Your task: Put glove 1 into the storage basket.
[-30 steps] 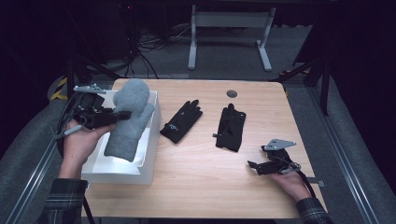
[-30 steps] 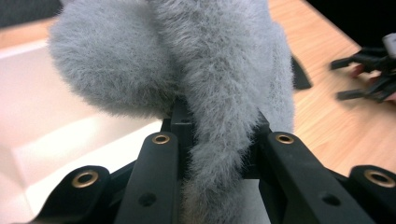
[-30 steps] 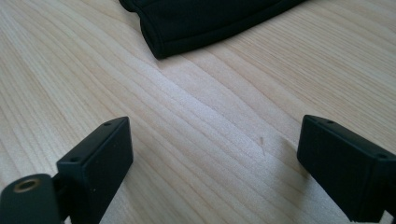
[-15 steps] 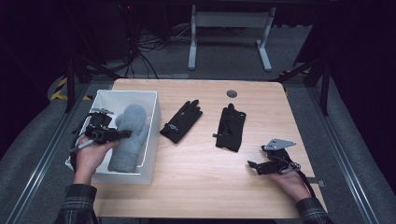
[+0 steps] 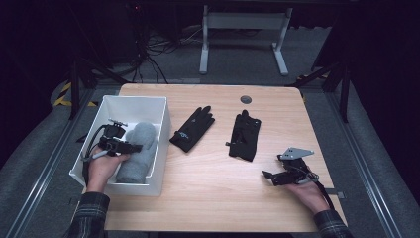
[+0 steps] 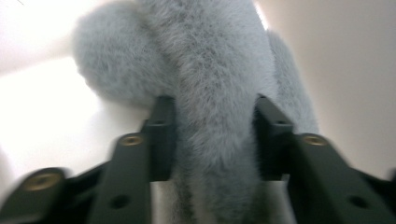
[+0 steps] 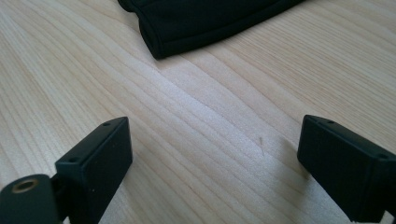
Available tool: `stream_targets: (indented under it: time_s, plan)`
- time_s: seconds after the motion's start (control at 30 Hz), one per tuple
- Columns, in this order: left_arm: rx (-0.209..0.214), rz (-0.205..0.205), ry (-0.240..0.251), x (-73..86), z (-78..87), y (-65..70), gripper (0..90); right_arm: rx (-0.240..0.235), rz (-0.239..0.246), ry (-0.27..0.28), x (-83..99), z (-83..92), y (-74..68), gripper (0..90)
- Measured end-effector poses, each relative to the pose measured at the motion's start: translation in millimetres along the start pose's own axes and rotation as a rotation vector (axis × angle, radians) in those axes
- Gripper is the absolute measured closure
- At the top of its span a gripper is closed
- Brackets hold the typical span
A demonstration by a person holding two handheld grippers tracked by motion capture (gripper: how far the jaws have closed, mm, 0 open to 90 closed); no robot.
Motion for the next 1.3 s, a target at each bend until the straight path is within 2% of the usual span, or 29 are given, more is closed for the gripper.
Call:
stream_targets:
  time_s: [0.07, 0.17, 0.23, 0.3, 0.43, 0.5, 0.57, 0.6, 0.73, 0.83, 1.0, 1.07, 1.2, 1.23, 1.3]
  plan:
    - [-0.013, -0.003, 0.018, -1.7, 2.2, 0.0, 41.6, 0.000, -0.001, 0.000, 0.0, 0.0, -0.1, 10.8]
    - [-0.023, -0.005, 0.058, -6.1, 10.0, 2.6, 28.6, 0.000, -0.001, 0.000, 0.0, 0.0, -0.1, 10.7]
    - [-0.029, -0.007, 0.077, -9.1, 15.1, 4.9, 26.7, 0.000, -0.001, 0.000, 0.0, 0.0, -0.1, 10.7]
    - [-0.036, -0.013, 0.096, -13.2, 21.6, 7.3, 21.1, 0.001, -0.001, 0.000, 0.0, 0.1, -0.1, 10.7]
    - [-0.033, -0.045, 0.132, -23.0, 38.0, 16.0, 16.6, 0.001, -0.001, 0.000, 0.0, 0.1, -0.1, 10.8]
    - [-0.027, -0.052, 0.143, -25.4, 42.1, 19.8, 15.5, 0.001, -0.001, 0.000, 0.1, 0.1, -0.1, 10.7]
    - [-0.001, -0.082, 0.175, -31.6, 52.2, 32.5, 14.9, 0.001, -0.001, 0.000, 0.1, 0.1, -0.1, 10.8]
    - [-0.001, -0.082, 0.175, -31.6, 52.2, 32.5, 14.5, 0.001, -0.001, 0.000, 0.1, 0.1, -0.1, 10.8]
    - [0.019, -0.129, 0.204, -39.1, 59.2, 54.0, 13.9, 0.002, -0.002, -0.001, 0.1, 0.1, -0.2, 10.7]
    - [0.046, -0.175, 0.231, -46.3, 62.9, 75.7, 13.8, 0.003, -0.004, -0.001, 0.2, 0.3, -0.4, 10.7]
    - [0.086, -0.242, 0.247, -56.2, 63.9, 108.6, 13.8, 0.004, -0.004, -0.001, 0.2, 0.3, -0.3, 10.7]
    - [0.110, -0.272, 0.248, -59.9, 61.3, 126.2, 13.8, 0.003, -0.004, -0.001, 0.2, 0.3, -0.3, 10.7]
    - [0.141, -0.316, 0.256, -63.2, 54.0, 152.8, 13.8, 0.006, -0.007, -0.001, 0.4, 0.9, -0.1, 12.1]
    - [0.162, -0.325, 0.257, -64.1, 49.2, 164.9, 13.8, 0.006, -0.008, 0.001, 0.6, 1.2, 0.0, 12.7]
    - [0.160, -0.345, 0.246, -64.6, 44.0, 175.2, 13.8, 0.006, -0.007, 0.002, 0.7, 1.4, 0.2, 13.2]
Point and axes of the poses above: each handheld gripper's, and its own axes: z roughly backward along the jaws, x roughly out of its underside, y roughly to its right, the point moved 4 cm from there along -z, roughly forward along the jaws, and after that the axes turned 2 degrees about x, right-handed, at the moved point
